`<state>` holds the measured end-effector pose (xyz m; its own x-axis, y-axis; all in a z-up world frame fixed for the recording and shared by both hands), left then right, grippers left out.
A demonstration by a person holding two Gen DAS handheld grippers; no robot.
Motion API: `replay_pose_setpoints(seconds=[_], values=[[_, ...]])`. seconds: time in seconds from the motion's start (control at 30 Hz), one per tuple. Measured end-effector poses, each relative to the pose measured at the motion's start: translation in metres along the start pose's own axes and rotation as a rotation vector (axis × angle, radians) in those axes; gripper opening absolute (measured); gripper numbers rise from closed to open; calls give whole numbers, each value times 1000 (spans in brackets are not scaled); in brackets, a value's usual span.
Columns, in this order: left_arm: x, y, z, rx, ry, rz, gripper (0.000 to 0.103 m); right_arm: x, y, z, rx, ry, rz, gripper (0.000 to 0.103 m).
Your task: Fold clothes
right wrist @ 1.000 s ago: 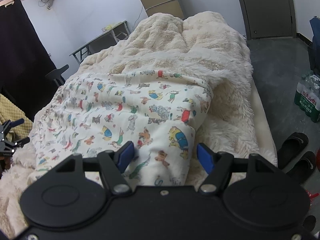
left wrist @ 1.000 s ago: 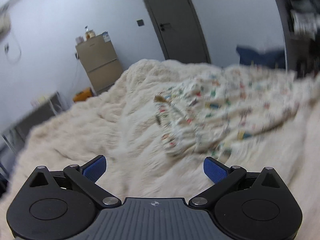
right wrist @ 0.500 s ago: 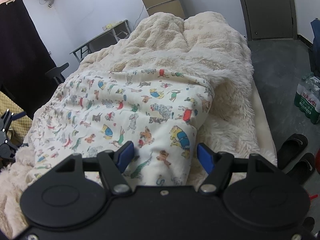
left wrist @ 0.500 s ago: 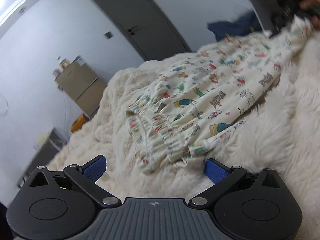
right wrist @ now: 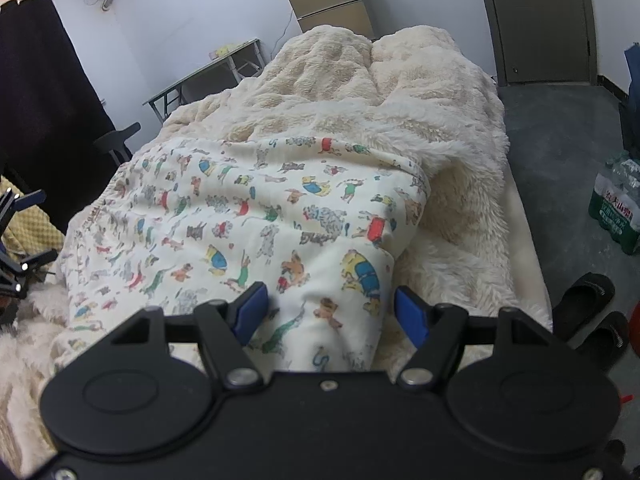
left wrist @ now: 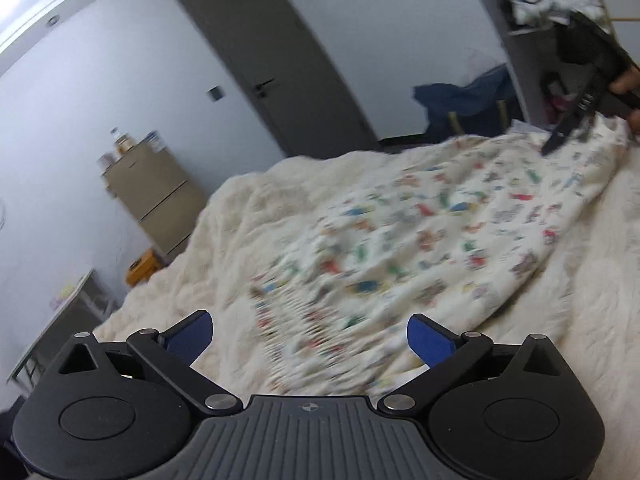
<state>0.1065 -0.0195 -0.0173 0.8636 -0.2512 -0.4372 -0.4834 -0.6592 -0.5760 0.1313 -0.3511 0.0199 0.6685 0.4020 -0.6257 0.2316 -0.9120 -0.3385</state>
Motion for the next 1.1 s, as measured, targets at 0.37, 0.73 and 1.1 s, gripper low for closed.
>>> replay_pose_setpoints(seconds=[0.37,0.73,1.1], values=[[2,46,14,182,-22,43,99,-3,-8,-2,-27,-2,-1,68],[2,39,11,388,-39,1,103,-2,-9,-1,-25,-5,-6,69],[22,65,-5,642,121,-73,103,0,-9,1,-20,-6,-5,70]])
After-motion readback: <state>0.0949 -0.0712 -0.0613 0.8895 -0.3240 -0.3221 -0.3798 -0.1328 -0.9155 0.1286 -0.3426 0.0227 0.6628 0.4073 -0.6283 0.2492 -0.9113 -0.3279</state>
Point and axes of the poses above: each gripper's, at about its wrist camera, not at the fingertips, and x roughly the way its jaws point, y to its right, z to its underside, the point moved 6 cm from there along x, roughly the way its jaws point, and after that the axes turned 1 degree about -z, right-handed, at the moved point
